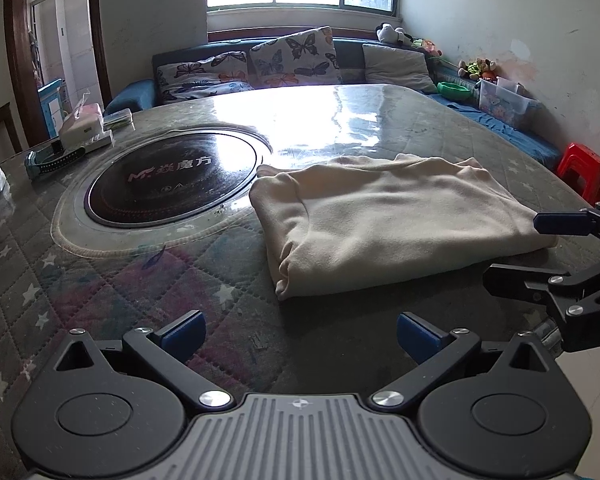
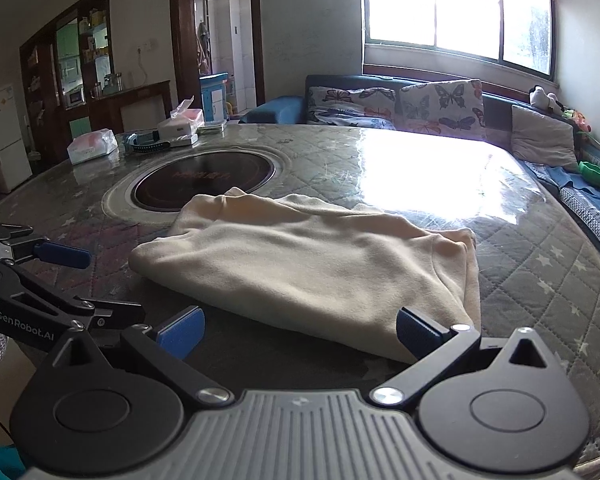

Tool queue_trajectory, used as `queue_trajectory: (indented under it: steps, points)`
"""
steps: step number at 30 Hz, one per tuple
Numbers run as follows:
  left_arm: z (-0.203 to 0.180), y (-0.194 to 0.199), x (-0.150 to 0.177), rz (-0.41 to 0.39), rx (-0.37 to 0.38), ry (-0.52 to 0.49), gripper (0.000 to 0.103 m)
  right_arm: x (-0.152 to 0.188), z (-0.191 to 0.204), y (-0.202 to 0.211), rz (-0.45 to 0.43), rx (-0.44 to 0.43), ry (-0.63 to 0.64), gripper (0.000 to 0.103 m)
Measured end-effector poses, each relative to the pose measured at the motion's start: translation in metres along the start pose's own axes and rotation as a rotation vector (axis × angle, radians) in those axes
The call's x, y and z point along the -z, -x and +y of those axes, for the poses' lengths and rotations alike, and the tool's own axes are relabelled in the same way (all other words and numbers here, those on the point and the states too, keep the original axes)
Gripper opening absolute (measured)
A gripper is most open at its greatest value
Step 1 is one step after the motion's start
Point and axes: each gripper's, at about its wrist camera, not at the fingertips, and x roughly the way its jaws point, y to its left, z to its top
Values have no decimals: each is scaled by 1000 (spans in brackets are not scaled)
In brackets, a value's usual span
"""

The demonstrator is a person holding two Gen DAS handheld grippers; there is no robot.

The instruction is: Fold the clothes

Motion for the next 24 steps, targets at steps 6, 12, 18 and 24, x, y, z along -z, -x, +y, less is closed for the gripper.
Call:
queue_trajectory:
  steps: [6,12,18,24]
  points:
    - [14,-1,-3,8,-23,30,103,-5,13,-5,10,-56,89,103]
    - [43,-3,-6,8,-90,104,102,-14,46,-19,15,-99,280,97]
    - [70,-2,-17,-15,-91,216,99,-25,85,-41,22,-177,460,77]
    - [78,-10,-35,-17,13,314,98,-27,116,-60,30,-200,615,43]
